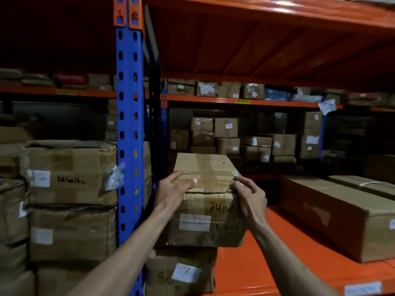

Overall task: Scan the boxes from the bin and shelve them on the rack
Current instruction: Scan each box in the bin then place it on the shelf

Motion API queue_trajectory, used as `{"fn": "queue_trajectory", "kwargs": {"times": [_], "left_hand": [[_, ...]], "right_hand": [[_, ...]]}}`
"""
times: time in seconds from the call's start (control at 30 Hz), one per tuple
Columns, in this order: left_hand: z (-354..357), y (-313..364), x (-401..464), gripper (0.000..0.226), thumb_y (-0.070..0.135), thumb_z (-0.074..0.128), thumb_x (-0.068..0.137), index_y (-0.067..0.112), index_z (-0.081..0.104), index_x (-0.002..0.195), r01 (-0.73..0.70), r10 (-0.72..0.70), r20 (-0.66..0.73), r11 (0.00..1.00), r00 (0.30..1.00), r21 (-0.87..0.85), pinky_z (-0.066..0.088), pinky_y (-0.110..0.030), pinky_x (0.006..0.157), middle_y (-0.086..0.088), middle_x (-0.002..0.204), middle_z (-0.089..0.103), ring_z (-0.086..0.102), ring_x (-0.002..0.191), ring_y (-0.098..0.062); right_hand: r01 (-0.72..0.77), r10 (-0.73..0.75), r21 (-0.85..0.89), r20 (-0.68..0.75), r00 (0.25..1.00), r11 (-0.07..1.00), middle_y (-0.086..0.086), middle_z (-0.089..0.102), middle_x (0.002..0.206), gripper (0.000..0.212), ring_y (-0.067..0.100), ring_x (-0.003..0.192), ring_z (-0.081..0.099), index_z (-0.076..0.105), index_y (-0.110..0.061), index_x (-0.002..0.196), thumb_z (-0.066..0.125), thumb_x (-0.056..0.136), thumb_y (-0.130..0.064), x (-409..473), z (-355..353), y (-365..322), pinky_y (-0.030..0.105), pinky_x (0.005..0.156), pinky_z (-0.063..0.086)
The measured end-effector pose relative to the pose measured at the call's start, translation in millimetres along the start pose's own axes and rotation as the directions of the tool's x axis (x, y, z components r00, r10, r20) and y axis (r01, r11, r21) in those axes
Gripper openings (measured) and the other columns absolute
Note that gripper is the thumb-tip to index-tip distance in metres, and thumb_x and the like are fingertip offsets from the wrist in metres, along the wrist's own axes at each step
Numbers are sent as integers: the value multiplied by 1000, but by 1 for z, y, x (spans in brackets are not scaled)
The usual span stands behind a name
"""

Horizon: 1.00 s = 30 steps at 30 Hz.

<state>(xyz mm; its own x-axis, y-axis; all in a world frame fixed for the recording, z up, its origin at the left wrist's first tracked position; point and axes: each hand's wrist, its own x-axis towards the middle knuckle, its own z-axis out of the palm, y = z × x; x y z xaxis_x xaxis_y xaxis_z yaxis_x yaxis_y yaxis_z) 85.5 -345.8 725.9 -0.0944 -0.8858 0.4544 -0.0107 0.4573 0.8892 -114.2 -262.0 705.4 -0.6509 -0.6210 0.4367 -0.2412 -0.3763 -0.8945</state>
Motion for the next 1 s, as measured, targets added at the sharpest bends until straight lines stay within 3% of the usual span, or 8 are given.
{"fn": "queue_trajectory", "kwargs": {"times": [0.1, 0.23, 0.33, 0.47, 0.57, 0.67, 0.77, 1.0], "left_hand": [[-17, -26, 4, 57, 56, 81, 67, 33, 69, 118, 18, -12, -53, 994, 999, 112, 45, -39, 102, 3, 127, 64, 55, 120, -18], [-26, -42, 7, 30, 54, 78, 74, 34, 72, 96, -91, 117, -179, 985, 977, 145, 44, -15, 78, 18, 106, 69, 62, 105, -6], [-23, -49, 11, 27, 45, 68, 87, 20, 75, 98, -241, 342, -241, 898, 908, 367, 46, -29, 100, 7, 132, 61, 51, 128, -11], [-20, -55, 9, 47, 34, 43, 99, -1, 74, 104, -459, 667, -115, 617, 737, 639, 38, -47, 112, -19, 131, 63, 40, 140, -36], [-30, -56, 12, 42, 25, 42, 102, -1, 72, 113, -503, 770, 183, 199, 611, 841, 33, -55, 114, -18, 125, 67, 52, 131, -35], [-46, -62, -5, 57, 37, 28, 106, -3, 56, 135, -467, 623, 304, 111, 720, 877, 24, -40, 120, -20, 138, 57, 51, 132, -33], [-58, -65, -19, 63, 43, 28, 104, -1, 35, 149, -420, 488, 350, 37, 800, 907, 5, -32, 123, -19, 151, 42, 31, 143, -28], [-57, -50, -23, 70, 48, 14, 104, 1, 18, 155, -376, 315, 373, -52, 873, 925, 9, -42, 124, -18, 161, 24, 20, 150, -29]], "right_hand": [[23, -23, -3, 58, 998, 1000, -4, 76, 105, 34, 23, 107, 68, 79, -42, 97, 72, 67, -56, 1, 29, 25, 37, 83, 56], [102, -94, -43, 148, 984, 994, -4, 67, 117, 34, 25, 118, 53, 72, -47, 102, 72, 76, -70, 16, 58, 35, 39, 85, 52], [119, -112, -44, 140, 984, 992, -17, 61, 110, 35, 13, 110, 41, 68, -47, 101, 69, 77, -73, 20, 70, 47, 19, 75, 37], [198, -196, -7, 109, 975, 980, -24, 67, 112, 41, -1, 114, 55, 68, -42, 100, 62, 82, -78, 18, 75, 49, 19, 81, 46], [421, -398, -70, 218, 891, 904, 8, 38, 166, 37, 21, 158, 24, 68, -32, 121, 59, 97, -59, 18, 77, 56, 42, 123, 31], [740, -637, -317, 379, 672, 593, 24, 3, 173, 56, 36, 161, -3, 49, -20, 150, 49, 104, -53, 23, 67, 73, 44, 130, -4], [826, -763, -500, 418, 493, 260, 30, 2, 170, 69, 42, 160, -1, 26, -18, 164, 40, 107, -54, 28, 58, 82, 52, 129, -3], [837, -726, -539, 539, 426, 90, 24, 18, 170, 69, 38, 158, 16, 31, -4, 162, 38, 108, -47, 20, 51, 73, 54, 128, 10]]}}
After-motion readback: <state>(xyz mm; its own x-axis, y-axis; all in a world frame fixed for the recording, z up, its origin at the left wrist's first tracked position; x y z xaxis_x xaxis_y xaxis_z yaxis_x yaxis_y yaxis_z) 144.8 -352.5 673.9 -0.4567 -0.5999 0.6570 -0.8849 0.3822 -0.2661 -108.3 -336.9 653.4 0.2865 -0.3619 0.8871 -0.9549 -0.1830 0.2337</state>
